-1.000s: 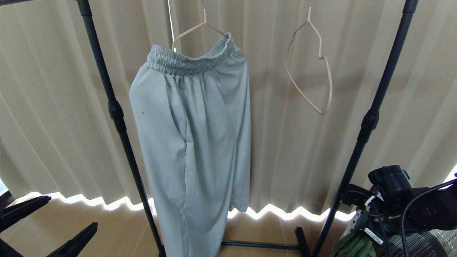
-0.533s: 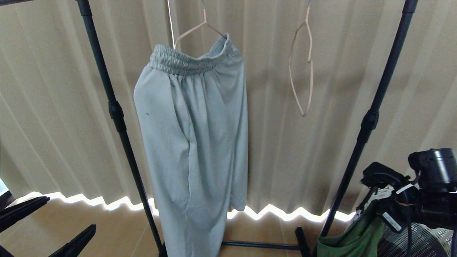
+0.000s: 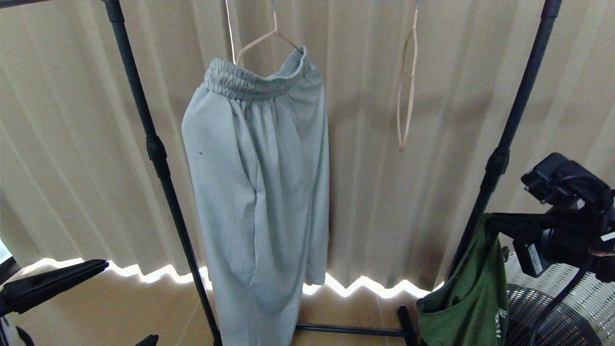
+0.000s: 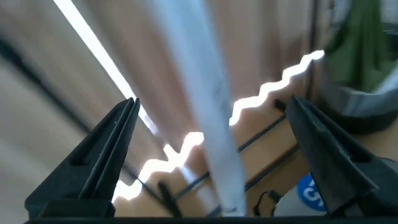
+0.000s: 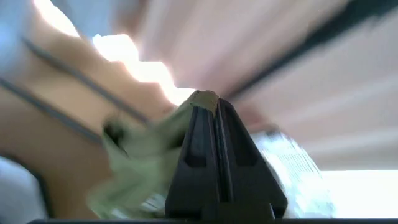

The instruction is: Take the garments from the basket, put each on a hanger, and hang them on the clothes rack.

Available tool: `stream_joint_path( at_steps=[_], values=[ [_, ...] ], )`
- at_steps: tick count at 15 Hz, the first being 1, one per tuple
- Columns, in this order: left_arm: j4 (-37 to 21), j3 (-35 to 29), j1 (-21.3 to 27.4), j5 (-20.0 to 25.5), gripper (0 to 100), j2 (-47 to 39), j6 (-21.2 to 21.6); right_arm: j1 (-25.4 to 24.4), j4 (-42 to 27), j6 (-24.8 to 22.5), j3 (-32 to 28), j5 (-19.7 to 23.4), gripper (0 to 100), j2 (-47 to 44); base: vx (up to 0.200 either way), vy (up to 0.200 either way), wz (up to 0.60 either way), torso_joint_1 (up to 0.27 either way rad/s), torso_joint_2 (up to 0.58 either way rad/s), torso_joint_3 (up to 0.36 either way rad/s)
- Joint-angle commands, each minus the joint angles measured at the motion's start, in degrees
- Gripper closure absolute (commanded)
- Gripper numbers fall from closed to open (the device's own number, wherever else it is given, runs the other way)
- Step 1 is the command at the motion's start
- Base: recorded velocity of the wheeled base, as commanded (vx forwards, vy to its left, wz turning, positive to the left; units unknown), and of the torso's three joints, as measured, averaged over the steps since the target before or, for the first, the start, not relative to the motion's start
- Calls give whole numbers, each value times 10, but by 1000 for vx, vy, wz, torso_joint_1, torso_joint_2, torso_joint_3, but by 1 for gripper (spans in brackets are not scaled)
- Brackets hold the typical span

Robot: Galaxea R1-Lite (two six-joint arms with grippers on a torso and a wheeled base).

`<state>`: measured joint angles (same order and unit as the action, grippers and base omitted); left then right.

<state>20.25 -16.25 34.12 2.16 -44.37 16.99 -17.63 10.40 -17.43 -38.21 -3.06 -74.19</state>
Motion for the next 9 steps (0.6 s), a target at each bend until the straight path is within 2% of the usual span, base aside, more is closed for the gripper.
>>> stream_joint_path(
  at_steps=[1, 4, 7, 8, 9],
  values=[
    [30, -28, 66, 0, 0, -90, 2, -52, 1, 14, -45, 2, 100, 12, 0, 0, 0, 0, 0, 0],
    [75, -53, 104, 0, 0, -181, -8, -94, 1, 17, -73, 2, 100, 12, 0, 0, 0, 0, 0, 0],
    [110, -104, 141, 44, 0, -317, -98, -135, 1, 16, -93, 33, 100, 20, 0, 0, 0, 0, 0, 0],
    [113, -112, 147, 47, 0, -334, -108, -139, 1, 16, -94, 34, 100, 20, 0, 0, 0, 0, 0, 0],
    [128, -140, 169, 48, 0, -391, -145, -160, 1, 16, -103, 34, 100, 21, 0, 0, 0, 0, 0, 0]
  ],
)
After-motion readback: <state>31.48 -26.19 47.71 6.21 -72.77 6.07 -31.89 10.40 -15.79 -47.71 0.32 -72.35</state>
